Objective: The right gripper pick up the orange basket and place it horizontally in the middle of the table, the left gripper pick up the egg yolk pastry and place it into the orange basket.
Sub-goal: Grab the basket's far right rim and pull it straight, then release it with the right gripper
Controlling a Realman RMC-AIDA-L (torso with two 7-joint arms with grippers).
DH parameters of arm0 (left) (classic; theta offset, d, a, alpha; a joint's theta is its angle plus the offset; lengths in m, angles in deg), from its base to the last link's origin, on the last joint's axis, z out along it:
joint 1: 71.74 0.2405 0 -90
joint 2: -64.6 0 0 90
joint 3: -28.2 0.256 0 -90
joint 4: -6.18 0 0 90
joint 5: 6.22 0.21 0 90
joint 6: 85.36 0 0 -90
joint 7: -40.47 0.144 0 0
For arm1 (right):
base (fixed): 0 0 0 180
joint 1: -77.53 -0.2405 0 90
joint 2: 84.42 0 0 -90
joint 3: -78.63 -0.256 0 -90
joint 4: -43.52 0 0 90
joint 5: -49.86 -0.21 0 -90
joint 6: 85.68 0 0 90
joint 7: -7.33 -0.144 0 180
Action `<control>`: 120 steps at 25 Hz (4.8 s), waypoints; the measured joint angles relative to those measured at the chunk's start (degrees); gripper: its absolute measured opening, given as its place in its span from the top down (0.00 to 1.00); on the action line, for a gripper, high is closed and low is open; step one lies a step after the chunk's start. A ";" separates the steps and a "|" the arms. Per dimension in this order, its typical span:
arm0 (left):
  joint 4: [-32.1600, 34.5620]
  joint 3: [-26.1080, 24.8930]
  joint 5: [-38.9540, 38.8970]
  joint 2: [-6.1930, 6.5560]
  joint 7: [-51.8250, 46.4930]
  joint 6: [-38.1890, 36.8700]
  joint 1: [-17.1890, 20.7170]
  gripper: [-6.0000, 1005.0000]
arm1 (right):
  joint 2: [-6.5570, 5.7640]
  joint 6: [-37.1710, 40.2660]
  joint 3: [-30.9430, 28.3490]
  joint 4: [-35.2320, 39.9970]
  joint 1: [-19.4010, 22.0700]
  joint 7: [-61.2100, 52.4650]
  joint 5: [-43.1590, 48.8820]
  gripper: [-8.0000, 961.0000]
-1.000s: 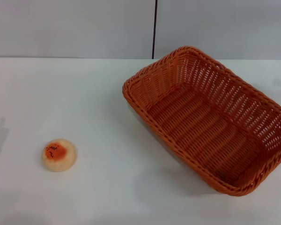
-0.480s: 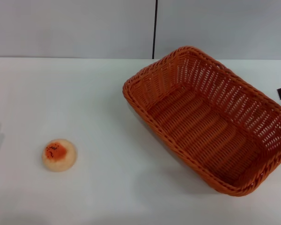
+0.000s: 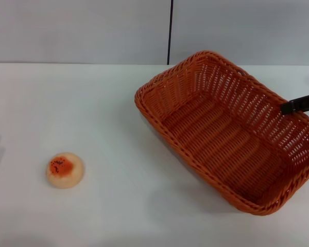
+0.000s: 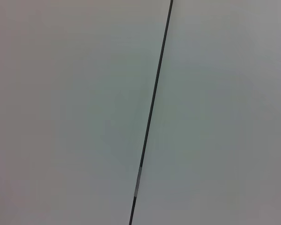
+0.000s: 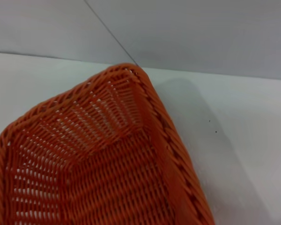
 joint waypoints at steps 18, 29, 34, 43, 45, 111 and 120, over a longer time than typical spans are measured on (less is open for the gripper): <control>0.39 -0.09 0.00 0.17 0.00 -0.54 -0.08 0.21 | 0.89 -11.36 0.24 -9.44 -1.17 6.60 -5.20 0.25; 0.60 -0.81 0.00 0.14 0.00 -0.52 0.02 0.22 | 0.90 -13.95 0.72 -13.47 -2.42 7.86 -5.25 0.35; 0.63 -1.20 0.00 0.16 0.00 -0.51 0.00 0.22 | 0.98 -14.80 1.04 -14.00 -2.42 7.75 -5.25 0.62; 0.71 -1.23 0.00 0.16 0.00 -0.83 0.35 0.23 | 1.13 -16.13 2.43 -14.21 -2.22 8.94 -5.69 0.72; 0.71 -1.23 0.00 0.16 0.00 -1.02 0.56 0.23 | 1.13 -16.10 2.44 -14.22 -2.27 9.02 -5.69 0.74; 2.20 0.26 0.42 0.01 0.29 -8.70 7.90 0.26 | 4.11 -12.17 20.28 -7.46 -5.42 59.11 -18.30 0.64; 4.24 4.53 0.84 0.32 0.04 -8.97 5.95 0.27 | 4.47 -9.21 19.62 -0.81 -0.96 58.82 -26.28 0.56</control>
